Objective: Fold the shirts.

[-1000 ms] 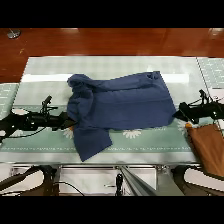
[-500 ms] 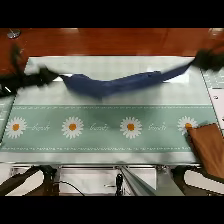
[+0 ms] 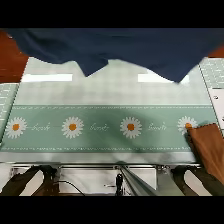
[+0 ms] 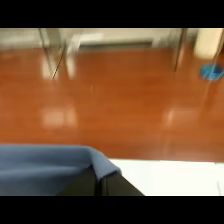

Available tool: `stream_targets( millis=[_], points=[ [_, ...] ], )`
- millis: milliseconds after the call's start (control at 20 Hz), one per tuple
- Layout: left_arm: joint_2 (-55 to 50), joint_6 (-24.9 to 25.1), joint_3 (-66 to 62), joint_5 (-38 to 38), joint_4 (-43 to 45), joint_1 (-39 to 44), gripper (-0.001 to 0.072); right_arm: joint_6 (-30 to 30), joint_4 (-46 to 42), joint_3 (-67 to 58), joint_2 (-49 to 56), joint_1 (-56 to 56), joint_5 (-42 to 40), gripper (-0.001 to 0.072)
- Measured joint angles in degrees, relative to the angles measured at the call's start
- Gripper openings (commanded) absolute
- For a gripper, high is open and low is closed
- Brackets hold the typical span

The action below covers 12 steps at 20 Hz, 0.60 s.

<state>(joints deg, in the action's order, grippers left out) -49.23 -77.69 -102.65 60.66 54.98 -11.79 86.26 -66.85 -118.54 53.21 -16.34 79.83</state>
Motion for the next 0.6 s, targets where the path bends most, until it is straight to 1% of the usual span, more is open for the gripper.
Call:
stream_targets(
  millis=[150, 350, 450, 600],
  points=[
    [7.08, -2.99, -2.25, 5.88, 7.13, 0.00, 0.0024, 1.20, -2.25, -0.72, -6.21, 0.00, 3.54, 0.0025],
    [14.56, -5.79, -3.17, 13.29, 16.02, 0.00, 0.0024, 2.12, -3.67, 0.09, -10.97, 0.00, 9.18, 0.0025],
    [16.09, -6.58, -2.54, 15.89, 18.80, 0.00, 0.0025, 2.34, -3.87, 2.73, -12.44, 0.00, 11.06, 0.0025],
    [16.33, -7.69, 1.70, 17.46, 20.46, 0.00, 0.0025, 2.51, -3.58, 9.57, -13.53, 0.00, 11.82, 0.0025]
  ],
)
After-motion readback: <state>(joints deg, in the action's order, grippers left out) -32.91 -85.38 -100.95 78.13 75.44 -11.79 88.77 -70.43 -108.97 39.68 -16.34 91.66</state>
